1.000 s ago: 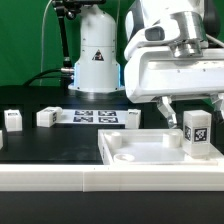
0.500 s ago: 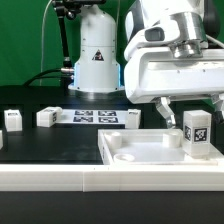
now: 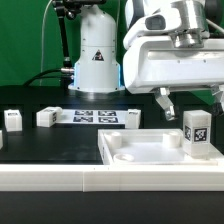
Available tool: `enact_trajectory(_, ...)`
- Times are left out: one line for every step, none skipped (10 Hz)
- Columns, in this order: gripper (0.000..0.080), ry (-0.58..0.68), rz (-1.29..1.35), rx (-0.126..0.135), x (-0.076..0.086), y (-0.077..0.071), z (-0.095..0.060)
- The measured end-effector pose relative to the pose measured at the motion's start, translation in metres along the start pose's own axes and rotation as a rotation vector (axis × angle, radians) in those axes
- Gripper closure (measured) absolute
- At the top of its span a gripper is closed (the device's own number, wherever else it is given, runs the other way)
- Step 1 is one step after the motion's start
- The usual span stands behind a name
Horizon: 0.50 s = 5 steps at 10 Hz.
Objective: Assemble one leg
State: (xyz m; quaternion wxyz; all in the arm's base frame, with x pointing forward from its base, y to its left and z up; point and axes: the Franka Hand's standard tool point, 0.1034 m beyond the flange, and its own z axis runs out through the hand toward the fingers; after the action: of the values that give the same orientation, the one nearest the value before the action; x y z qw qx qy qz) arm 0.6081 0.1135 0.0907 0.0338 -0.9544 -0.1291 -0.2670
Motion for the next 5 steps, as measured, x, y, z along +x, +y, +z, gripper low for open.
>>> enact_trajectory(0.0151, -0.040, 0.009, 0.008, -0.0038, -0.0020, 0.0035)
enact_trajectory(0.0151, -0.142, 0.021, 0.028, -0.0041, -0.0049, 0.0076)
enact_trajectory(0.0151, -0.205, 0.027, 0.038, 0.0035, -0.0031, 0.0088)
enact_trajectory(0.0151, -0.266, 0.031, 0.048, 0.0050, -0.0014, 0.0093)
enact_trajectory(0.0151, -0.328, 0.033, 0.058, 0.0033, 0.0003, 0.0094)
